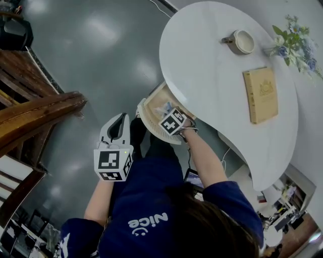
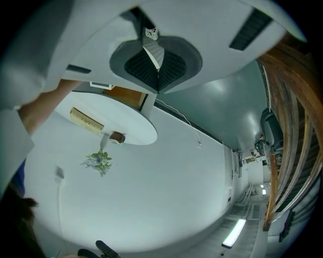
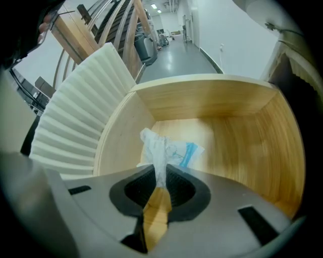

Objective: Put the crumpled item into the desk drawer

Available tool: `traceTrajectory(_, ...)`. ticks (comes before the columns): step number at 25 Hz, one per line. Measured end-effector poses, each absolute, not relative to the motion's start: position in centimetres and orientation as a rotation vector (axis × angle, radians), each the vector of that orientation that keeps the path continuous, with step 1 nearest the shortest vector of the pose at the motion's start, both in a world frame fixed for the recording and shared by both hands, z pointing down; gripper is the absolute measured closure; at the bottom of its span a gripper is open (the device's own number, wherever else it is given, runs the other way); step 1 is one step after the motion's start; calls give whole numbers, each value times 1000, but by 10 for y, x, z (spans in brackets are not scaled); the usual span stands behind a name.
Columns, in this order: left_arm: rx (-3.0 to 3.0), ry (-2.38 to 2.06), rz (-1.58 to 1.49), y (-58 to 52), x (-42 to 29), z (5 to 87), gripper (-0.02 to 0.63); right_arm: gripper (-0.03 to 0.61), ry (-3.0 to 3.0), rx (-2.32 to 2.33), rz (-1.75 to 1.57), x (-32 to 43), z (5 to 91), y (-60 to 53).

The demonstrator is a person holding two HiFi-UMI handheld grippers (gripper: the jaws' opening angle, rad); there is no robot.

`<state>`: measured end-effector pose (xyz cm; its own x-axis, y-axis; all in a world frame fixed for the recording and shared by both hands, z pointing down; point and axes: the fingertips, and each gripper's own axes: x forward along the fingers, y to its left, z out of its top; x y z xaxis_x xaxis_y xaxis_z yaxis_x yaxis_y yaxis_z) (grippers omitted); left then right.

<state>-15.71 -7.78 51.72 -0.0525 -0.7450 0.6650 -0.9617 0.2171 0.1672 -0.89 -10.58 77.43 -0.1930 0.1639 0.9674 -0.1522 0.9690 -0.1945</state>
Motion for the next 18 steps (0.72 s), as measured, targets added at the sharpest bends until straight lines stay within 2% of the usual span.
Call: traceTrajectory(18, 1549, -1833, 482, -59, -156, 533, 611, 482, -1669, -11, 343, -15, 805, -105)
